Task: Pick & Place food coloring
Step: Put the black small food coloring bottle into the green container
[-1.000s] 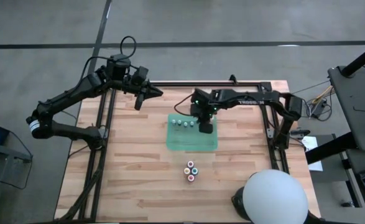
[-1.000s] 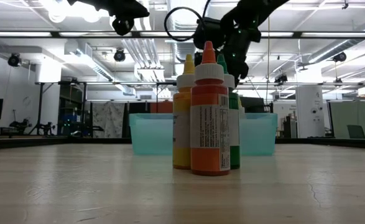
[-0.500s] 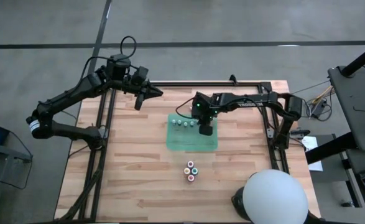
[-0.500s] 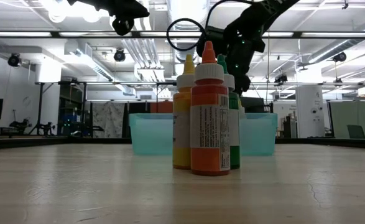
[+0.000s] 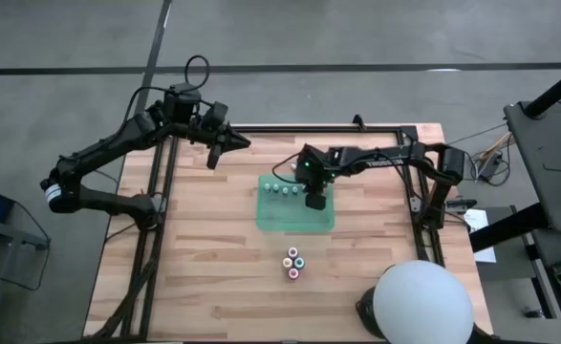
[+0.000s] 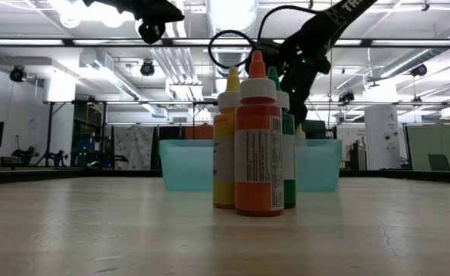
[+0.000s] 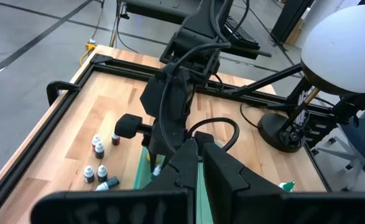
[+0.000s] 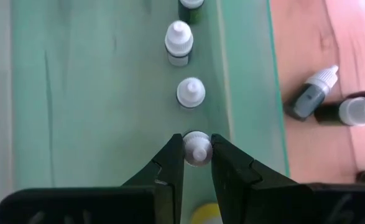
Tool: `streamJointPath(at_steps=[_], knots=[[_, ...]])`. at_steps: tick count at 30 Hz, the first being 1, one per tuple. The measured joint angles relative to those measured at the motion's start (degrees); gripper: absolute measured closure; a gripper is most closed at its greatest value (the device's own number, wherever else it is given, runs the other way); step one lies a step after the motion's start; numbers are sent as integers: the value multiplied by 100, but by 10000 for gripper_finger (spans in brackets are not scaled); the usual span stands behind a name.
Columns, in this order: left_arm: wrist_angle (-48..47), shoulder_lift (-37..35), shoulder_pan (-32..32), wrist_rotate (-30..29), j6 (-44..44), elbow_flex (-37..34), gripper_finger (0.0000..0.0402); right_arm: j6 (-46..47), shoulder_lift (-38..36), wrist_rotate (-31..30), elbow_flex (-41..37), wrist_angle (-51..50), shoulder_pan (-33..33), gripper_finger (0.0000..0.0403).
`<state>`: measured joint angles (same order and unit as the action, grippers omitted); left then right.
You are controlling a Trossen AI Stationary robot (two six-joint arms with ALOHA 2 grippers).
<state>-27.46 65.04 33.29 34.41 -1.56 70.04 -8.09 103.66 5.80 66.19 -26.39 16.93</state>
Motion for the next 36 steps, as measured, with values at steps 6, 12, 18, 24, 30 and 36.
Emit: streamJointPath(at_steps=[6, 12, 18, 24, 30, 36], knots=[[2, 0, 0, 0, 2, 0, 401, 172, 0, -230, -135, 177, -4, 349], [2, 0, -1, 0, 0, 0, 401, 166, 0, -247, -84, 165, -4, 349], [2, 0, -1, 0, -4, 0, 401, 164, 0, -245, -80, 155, -4, 349], [2, 0, 0, 0, -9, 0, 401, 165, 0, -245, -83, 134, -4, 349], [2, 0, 1, 0, -11, 0, 401, 146, 0, -2, -83, 131, -4, 349], [2, 0, -1, 0, -11, 0, 401, 149, 0, 17, -83, 131, -4, 349]])
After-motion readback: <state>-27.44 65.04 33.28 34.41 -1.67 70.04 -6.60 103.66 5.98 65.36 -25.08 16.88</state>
